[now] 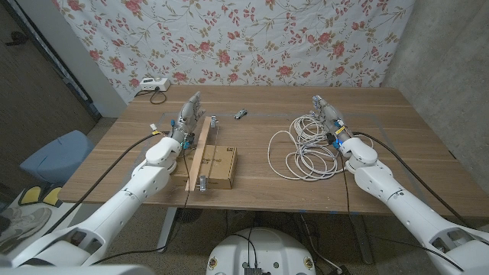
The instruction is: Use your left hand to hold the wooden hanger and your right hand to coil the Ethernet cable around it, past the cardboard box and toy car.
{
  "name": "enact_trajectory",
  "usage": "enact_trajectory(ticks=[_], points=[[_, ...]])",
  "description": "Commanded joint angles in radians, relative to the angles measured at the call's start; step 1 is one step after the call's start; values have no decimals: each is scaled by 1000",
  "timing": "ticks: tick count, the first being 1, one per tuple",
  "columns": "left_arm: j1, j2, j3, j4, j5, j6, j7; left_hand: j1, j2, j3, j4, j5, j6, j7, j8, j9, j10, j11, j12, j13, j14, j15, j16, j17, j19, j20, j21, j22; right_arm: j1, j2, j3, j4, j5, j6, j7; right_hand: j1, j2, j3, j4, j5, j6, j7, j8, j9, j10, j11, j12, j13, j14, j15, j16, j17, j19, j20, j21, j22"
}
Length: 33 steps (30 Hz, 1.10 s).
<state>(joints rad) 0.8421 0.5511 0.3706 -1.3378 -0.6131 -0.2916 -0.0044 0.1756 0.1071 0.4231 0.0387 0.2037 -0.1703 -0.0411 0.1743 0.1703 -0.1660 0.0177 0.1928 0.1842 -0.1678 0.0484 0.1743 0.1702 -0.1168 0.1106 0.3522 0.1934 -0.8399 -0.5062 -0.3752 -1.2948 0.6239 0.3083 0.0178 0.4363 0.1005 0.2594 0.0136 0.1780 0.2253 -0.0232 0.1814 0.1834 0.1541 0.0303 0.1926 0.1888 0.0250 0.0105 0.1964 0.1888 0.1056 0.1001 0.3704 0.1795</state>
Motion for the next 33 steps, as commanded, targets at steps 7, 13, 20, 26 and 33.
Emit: enact_trajectory(ticks=[7, 13, 20, 26, 33], points=[[-25, 120, 48, -118, 226, 38, 208, 32, -10, 8, -28, 4, 23, -23, 19, 3, 18, 2, 19, 2, -15, 9, 16, 2, 6, -8, 2, 1, 55, 25, -9, 96, -12, 34, 55, 7, 1, 7, -2, 4, 4, 1, 6, 2, 10, 12, 6, 5, 8, 7, 6, 4, 4, 3, 1, 1], [-26, 196, 60, -195, 314, 120, 262, 53, -12, 14, -50, 1, 55, -21, 27, 3, 40, -5, 26, 3, 3, 9, 17, 2, 14, -10, 1, 0, 46, 28, -2, 102, -2, 40, 61, 6, 1, 7, -4, 4, 3, 1, 6, 2, 12, 11, 7, 5, 9, 10, 6, 4, 5, 3, -1, 1], [-36, 297, 77, -271, 398, 230, 259, 71, -14, 18, -68, -1, 65, -22, 27, 4, 45, -6, 26, 3, 13, 11, 17, 2, 18, -7, -1, 0, 28, 29, 4, 93, 4, 54, 62, 4, 1, 7, -5, 4, 5, 1, 7, 2, 14, 10, 8, 5, 13, 11, 8, 4, 6, 5, -2, 1], [-57, 400, 102, -358, 492, 346, 237, 87, -19, 22, -86, -4, 66, -26, 24, 4, 39, -15, 22, 4, 7, 8, 12, 2, 14, -7, -5, 0, 6, 29, 11, 74, 6, 67, 49, 3, 1, 7, -6, 4, 7, 0, 8, 2, 16, 12, 8, 5, 17, 14, 9, 4, 8, 6, -2, 1], [-81, 506, 133, -447, 573, 442, 197, 105, -27, 24, -105, -7, 67, -28, 22, 5, 37, -20, 20, 5, 9, 9, 12, 3, 15, 5, -8, 0, -11, 34, 13, 67, 10, 81, 45, 1, 2, 8, -8, 4, 10, -2, 9, 2, 19, 10, 9, 6, 21, 13, 10, 4, 13, 7, -3, 1]])
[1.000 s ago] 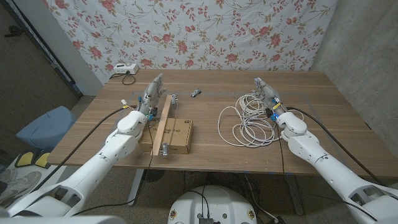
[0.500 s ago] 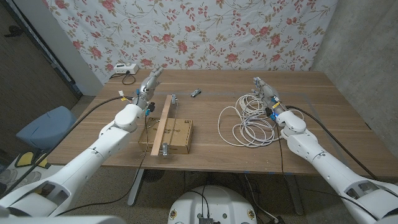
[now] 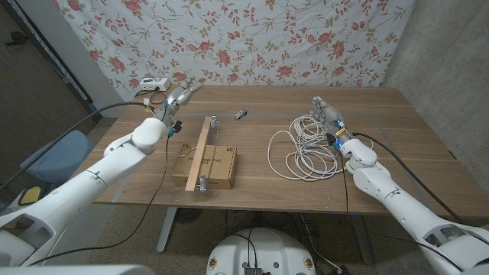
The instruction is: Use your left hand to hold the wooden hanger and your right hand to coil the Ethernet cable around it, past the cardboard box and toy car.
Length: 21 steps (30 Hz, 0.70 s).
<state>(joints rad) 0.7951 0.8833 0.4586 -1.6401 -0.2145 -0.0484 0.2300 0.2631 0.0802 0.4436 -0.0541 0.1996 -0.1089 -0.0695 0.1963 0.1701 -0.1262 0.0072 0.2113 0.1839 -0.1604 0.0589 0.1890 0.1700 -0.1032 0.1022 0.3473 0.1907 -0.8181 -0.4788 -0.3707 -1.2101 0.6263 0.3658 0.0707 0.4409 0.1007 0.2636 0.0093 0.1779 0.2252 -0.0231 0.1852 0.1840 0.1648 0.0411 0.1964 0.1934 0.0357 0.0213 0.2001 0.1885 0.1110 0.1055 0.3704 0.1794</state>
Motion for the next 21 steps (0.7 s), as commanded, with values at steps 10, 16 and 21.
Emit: enact_trajectory(ticks=[10, 16, 21], points=[[-134, 325, 134, -236, 210, 274, -173, 66, -26, 7, -65, -5, 46, -3, 13, 7, 23, -25, 10, 7, 19, 5, 1, 5, 18, 29, -4, 3, -41, 15, 11, -11, 15, 40, -4, -6, 3, 5, -5, 4, 13, -3, 7, 1, 11, -1, 6, 1, 15, 3, 8, 5, 10, 2, -5, 2], [-236, 398, 241, -329, 319, 374, -225, 151, -54, 16, -119, 2, 130, -20, 32, 8, 92, -39, 31, 10, 75, 3, 11, 6, 58, 47, -1, 4, -42, 16, 14, -8, 20, 45, 0, -9, 4, 5, -5, 4, 13, -4, 7, 1, 12, 2, 6, 1, 17, 5, 8, 5, 12, 2, -6, 2], [-348, 427, 347, -384, 432, 432, -310, 223, -64, 28, -129, 13, 182, -34, 41, 10, 134, -72, 40, 12, 93, 2, 8, 6, 81, 52, 0, 4, -47, 16, 16, -5, 26, 47, 5, -11, 5, 5, -5, 4, 14, -4, 7, 2, 15, 3, 7, 1, 18, 4, 9, 6, 14, 2, -7, 2]])
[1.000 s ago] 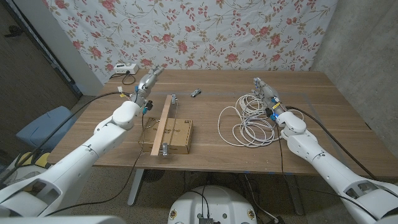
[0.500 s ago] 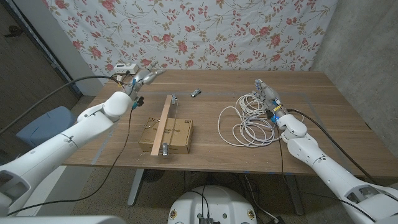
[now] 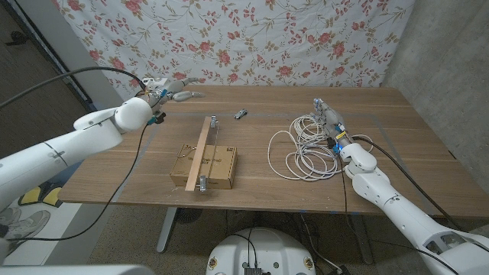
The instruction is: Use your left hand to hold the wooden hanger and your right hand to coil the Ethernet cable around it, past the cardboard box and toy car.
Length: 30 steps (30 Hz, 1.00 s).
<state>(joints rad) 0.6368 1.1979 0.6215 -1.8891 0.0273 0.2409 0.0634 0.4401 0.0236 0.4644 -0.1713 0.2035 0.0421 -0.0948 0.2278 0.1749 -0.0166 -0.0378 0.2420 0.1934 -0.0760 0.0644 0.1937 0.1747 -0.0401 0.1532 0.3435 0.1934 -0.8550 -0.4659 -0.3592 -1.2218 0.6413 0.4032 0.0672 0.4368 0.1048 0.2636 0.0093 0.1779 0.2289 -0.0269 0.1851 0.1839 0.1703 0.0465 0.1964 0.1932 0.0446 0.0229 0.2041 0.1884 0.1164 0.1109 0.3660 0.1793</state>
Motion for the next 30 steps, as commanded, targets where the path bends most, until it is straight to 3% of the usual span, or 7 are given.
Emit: enact_trajectory(ticks=[1, 4, 10, 12, 17, 23, 30], points=[[-210, 117, 205, -144, 211, 152, -158, 55, -8, 9, -12, 11, 35, -13, 10, 5, 30, -34, 11, 3, 11, -4, 3, 1, 20, 3, 4, 2, -12, 3, 6, 4, 12, 9, 6, -8, 2, 5, -5, 3, 10, -1, 7, 2, 9, -4, 7, 1, 10, 3, 5, 6, 9, -3, -3, 2], [-267, 125, 262, -168, 267, 178, -200, 94, -10, 16, -14, 17, 55, -30, 13, 6, 42, -53, 11, 3, 16, -10, 2, 1, 31, -1, 4, 1, -17, 4, 9, 3, 15, 13, 5, -9, 2, 6, -6, 3, 11, 0, 7, 2, 11, 1, 7, 1, 10, 3, 5, 6, 10, -3, -3, 2], [-375, 129, 378, -214, 422, 240, -315, 166, -8, 32, -16, 26, 73, -41, 12, 7, 49, -64, 8, 4, 19, -4, -1, 1, 48, -2, 3, 0, -26, 3, 13, -2, 18, 18, -1, -11, 3, 6, -6, 3, 12, -1, 7, 2, 12, 2, 7, 1, 13, 4, 5, 6, 11, -2, -4, 2], [-408, 126, 415, -225, 481, 255, -358, 202, -6, 40, -16, 30, 66, -42, 6, 8, 47, -56, 5, 5, 21, 7, -2, 1, 41, 13, -3, 0, -28, 3, 14, -3, 19, 19, -3, -12, 3, 6, -6, 3, 12, -1, 7, 2, 13, 1, 8, 1, 14, 4, 5, 6, 12, -2, -5, 2], [-481, 112, 492, -235, 587, 267, -459, 251, -10, 47, -17, 35, 64, -51, 2, 10, 54, -66, 4, 5, 22, 21, -4, 1, 39, 26, -9, -1, -28, 4, 16, -2, 21, 21, -4, -15, 3, 5, -5, 3, 13, -1, 8, 2, 16, 0, 8, 1, 16, 3, 6, 7, 15, -2, -5, 2], [-552, 87, 569, -230, 688, 252, -565, 400, -36, 53, -16, 59, 87, -88, 5, 16, 107, -151, 13, 8, 32, 18, -4, 0, 48, 36, -21, -2, -31, 4, 16, -9, 20, 16, -11, -19, 4, 5, -5, 3, 14, 1, 8, 2, 20, 7, 9, 2, 18, 3, 7, 7, 17, -2, -6, 2], [-619, 58, 626, -191, 705, 166, -627, 478, -70, 38, -13, 73, 106, -100, 9, 19, 157, -151, 24, 10, 36, 0, -4, 0, 51, 28, -29, -3, -35, 4, 18, -16, 21, 15, -20, -22, 5, 5, -5, 3, 15, 1, 8, 2, 19, 5, 8, 2, 23, 2, 8, 7, 21, -1, -7, 2]])
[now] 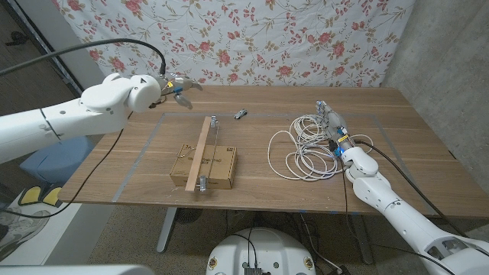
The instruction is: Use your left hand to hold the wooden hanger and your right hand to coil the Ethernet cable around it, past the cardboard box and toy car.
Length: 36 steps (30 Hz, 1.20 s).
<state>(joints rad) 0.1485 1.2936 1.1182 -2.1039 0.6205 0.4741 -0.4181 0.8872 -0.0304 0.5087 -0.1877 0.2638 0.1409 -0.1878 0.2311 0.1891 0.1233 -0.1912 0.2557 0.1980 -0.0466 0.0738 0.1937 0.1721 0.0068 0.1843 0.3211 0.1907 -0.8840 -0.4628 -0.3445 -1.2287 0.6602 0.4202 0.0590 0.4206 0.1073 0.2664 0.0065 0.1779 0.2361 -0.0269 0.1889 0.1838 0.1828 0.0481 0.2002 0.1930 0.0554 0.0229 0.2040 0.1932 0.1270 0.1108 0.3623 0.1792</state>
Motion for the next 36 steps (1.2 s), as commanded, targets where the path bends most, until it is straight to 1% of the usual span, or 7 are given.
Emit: enact_trajectory(ticks=[1, 5, 8, 11, 16, 26, 36], points=[[-140, -45, 140, 28, 128, -77, -159, 41, -28, -14, 5, 14, -6, -3, -1, 6, 18, 6, 9, 6, 7, -12, -4, 2, 2, -5, -9, 0, -6, 1, 3, -9, 2, -2, -11, -7, 3, 3, -2, 3, 8, 1, 4, 2, 8, 3, 5, 2, 12, 2, 8, 3, 11, -1, -3, 2], [-167, -68, 163, 53, 109, -118, -186, 75, -51, -35, 14, 19, 0, -4, 0, 8, 43, 9, 14, 9, 34, -60, 3, 2, 6, -16, -14, 1, -7, 6, 5, -3, 4, 7, -14, -9, 3, 3, -1, 3, 8, 0, 4, 2, 7, 4, 4, 2, 14, 2, 8, 3, 13, -2, -3, 2], [-183, -85, 178, 72, 95, -142, -202, 111, -57, -57, 22, 15, 56, -24, 20, 13, 87, -16, 23, 15, 53, -103, 4, 3, 2, -32, -22, 2, -11, 9, 7, 1, 7, 13, -14, -10, 4, 3, -1, 3, 8, 1, 4, 2, 8, 4, 5, 2, 15, 0, 8, 3, 14, -2, -4, 2], [-202, -104, 200, 91, 105, -176, -225, 144, -52, -74, 25, 1, 113, -26, 50, 20, 120, -13, 27, 22, 54, -119, 2, 3, -18, -43, -36, 4, -17, 9, 11, -1, 8, 16, -20, -12, 4, 3, -1, 3, 8, 0, 4, 2, 10, 7, 5, 2, 17, 0, 9, 3, 16, -3, -4, 2], [-230, -129, 222, 119, 93, -220, -251, 159, -43, -87, 31, -13, 127, -30, 66, 30, 116, -8, 18, 29, 30, -110, -6, 4, -38, -39, -48, 4, -29, 12, 15, -1, 13, 22, -27, -15, 5, 2, 0, 3, 9, 0, 4, 2, 10, 6, 5, 2, 20, 0, 10, 3, 17, -3, -4, 3], [-282, -180, 267, 158, 99, -320, -299, 175, -32, -116, 39, -33, 63, -29, 54, 37, 79, -7, -9, 34, -1, -95, -8, 4, -47, -45, -60, 4, -51, 18, 25, -7, 15, 45, -46, -25, 5, 0, 3, 3, 11, -1, 5, 2, 13, 6, 5, 2, 23, 2, 11, 5, 23, -3, -5, 3], [-326, -214, 305, 182, 119, -387, -360, 194, -18, -146, 43, -43, 169, -28, 118, 47, 169, -23, 12, 46, 27, -111, 3, 4, -39, -51, -66, 5, -62, 28, 30, -11, 16, 52, -70, -33, 6, -1, 6, 3, 12, -2, 4, 2, 14, 9, 5, 2, 27, 3, 11, 5, 29, -3, -6, 3]])
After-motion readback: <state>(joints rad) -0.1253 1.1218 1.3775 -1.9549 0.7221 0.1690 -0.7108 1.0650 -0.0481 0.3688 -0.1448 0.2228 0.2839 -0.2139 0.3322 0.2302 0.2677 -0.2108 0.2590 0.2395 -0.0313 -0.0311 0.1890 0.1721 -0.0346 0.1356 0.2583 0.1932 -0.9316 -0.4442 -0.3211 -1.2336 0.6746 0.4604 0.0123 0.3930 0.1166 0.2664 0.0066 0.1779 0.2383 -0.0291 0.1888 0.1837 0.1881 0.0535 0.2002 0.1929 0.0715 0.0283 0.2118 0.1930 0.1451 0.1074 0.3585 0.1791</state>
